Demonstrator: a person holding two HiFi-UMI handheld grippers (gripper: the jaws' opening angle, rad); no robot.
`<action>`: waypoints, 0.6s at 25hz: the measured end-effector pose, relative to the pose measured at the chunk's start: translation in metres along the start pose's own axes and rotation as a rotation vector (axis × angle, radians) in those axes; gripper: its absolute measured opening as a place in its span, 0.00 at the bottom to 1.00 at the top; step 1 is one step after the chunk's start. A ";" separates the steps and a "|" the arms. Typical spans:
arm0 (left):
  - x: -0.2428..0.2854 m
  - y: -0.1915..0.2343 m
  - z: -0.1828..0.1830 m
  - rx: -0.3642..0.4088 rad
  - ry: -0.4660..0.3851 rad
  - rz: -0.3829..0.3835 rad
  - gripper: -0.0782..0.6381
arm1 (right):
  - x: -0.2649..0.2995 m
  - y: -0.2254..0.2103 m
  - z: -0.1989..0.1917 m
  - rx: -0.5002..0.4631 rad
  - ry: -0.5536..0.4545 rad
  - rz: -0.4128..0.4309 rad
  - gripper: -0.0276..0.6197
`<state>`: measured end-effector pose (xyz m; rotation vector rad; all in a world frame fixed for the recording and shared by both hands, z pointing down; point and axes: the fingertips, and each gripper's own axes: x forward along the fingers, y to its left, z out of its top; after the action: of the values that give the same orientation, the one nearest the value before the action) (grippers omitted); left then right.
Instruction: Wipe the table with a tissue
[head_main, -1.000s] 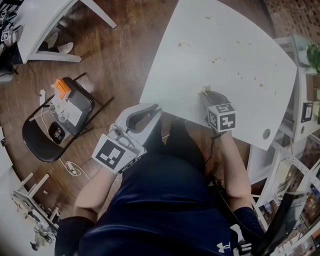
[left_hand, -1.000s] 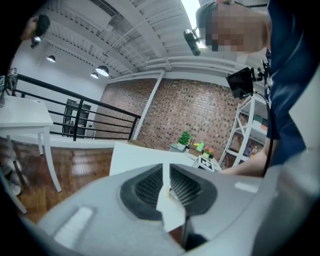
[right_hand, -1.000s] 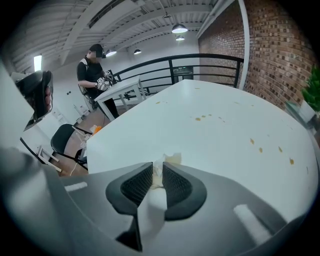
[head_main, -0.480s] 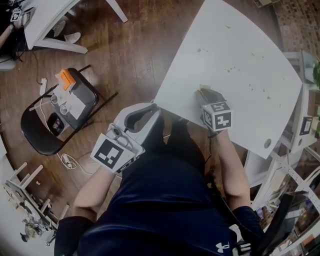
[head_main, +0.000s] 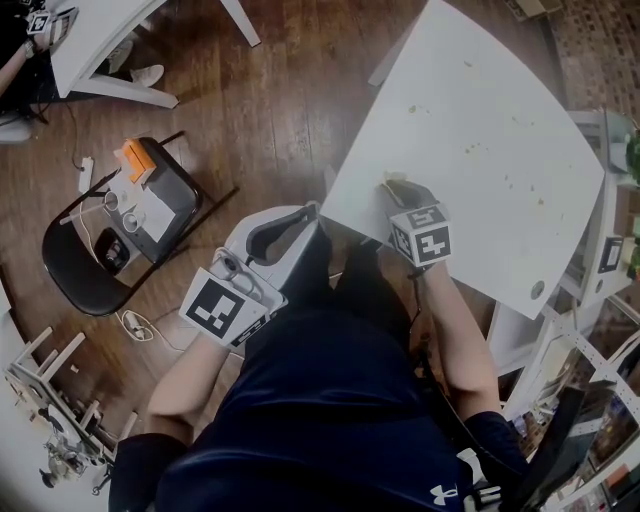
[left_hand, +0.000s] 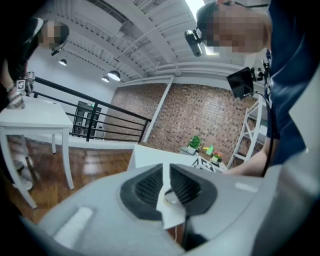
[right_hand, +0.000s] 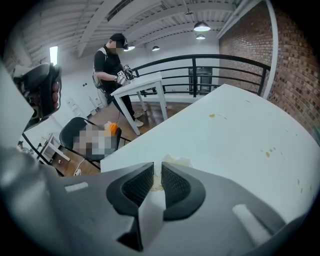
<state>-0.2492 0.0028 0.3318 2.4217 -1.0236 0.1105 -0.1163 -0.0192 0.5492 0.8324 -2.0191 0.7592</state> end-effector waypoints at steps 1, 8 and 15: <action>0.000 0.000 0.000 0.000 0.000 -0.002 0.17 | 0.000 0.002 0.000 -0.002 0.000 0.006 0.12; -0.004 -0.002 -0.004 0.000 0.008 -0.032 0.17 | -0.003 0.010 -0.011 -0.020 0.029 0.001 0.11; 0.016 -0.030 -0.004 0.048 0.030 -0.083 0.17 | -0.037 -0.031 -0.055 0.075 0.026 -0.074 0.11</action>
<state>-0.2161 0.0119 0.3269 2.4950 -0.9153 0.1438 -0.0512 0.0141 0.5523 0.9309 -1.9358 0.8034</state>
